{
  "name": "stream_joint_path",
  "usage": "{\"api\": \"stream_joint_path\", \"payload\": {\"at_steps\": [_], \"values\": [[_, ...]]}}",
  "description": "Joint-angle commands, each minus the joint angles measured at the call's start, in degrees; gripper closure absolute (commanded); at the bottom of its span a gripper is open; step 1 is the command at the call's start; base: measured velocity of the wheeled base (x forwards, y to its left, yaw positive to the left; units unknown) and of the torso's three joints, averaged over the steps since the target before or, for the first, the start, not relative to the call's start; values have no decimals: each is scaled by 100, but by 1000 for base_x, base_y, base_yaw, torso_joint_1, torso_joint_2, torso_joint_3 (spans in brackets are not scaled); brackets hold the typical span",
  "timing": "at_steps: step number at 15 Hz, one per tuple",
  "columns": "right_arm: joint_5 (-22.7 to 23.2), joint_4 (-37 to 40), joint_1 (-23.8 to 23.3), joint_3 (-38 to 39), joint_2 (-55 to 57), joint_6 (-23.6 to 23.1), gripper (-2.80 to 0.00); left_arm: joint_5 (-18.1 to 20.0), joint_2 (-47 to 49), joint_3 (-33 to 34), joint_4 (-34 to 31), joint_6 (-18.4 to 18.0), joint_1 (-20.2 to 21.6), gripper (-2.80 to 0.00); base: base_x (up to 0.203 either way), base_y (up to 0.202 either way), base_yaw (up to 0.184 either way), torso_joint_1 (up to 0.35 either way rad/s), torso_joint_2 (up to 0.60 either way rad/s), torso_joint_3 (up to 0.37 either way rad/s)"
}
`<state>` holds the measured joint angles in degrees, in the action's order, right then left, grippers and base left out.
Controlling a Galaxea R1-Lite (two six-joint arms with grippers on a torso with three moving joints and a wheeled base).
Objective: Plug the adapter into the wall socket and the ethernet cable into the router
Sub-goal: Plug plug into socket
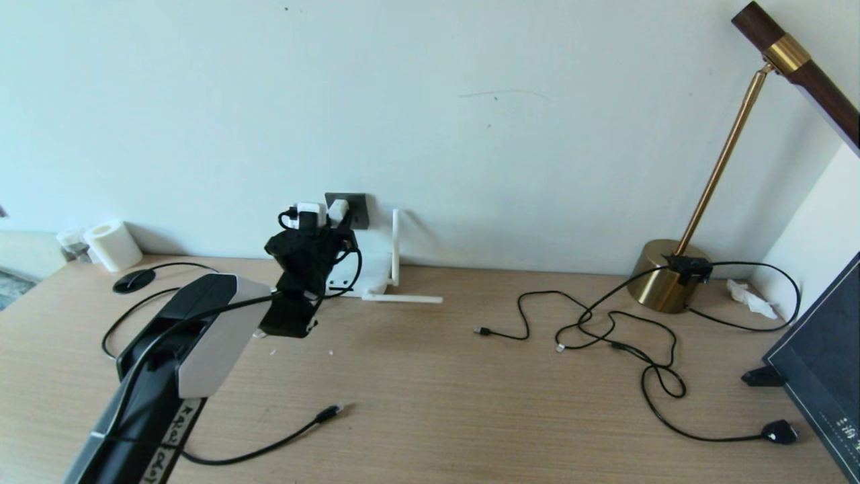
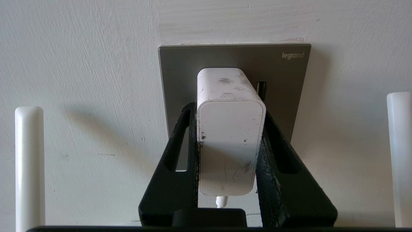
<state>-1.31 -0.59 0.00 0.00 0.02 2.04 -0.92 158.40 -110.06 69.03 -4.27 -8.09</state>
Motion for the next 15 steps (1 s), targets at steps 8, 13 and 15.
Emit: {"api": "stream_joint_path", "payload": {"at_steps": [8,13,15], "values": [[-1,-3,0,0,6,-1,-280,-31,85,2,14,-4,1,0,0,0,0,0,0,0],[-1,-3,0,0,4,-1,-280,-31,68,11,14,-4,1,0,0,0,0,0,0,0],[-1,-3,0,0,6,-1,-280,-31,61,2,14,-4,1,0,0,0,0,0,0,0]]}}
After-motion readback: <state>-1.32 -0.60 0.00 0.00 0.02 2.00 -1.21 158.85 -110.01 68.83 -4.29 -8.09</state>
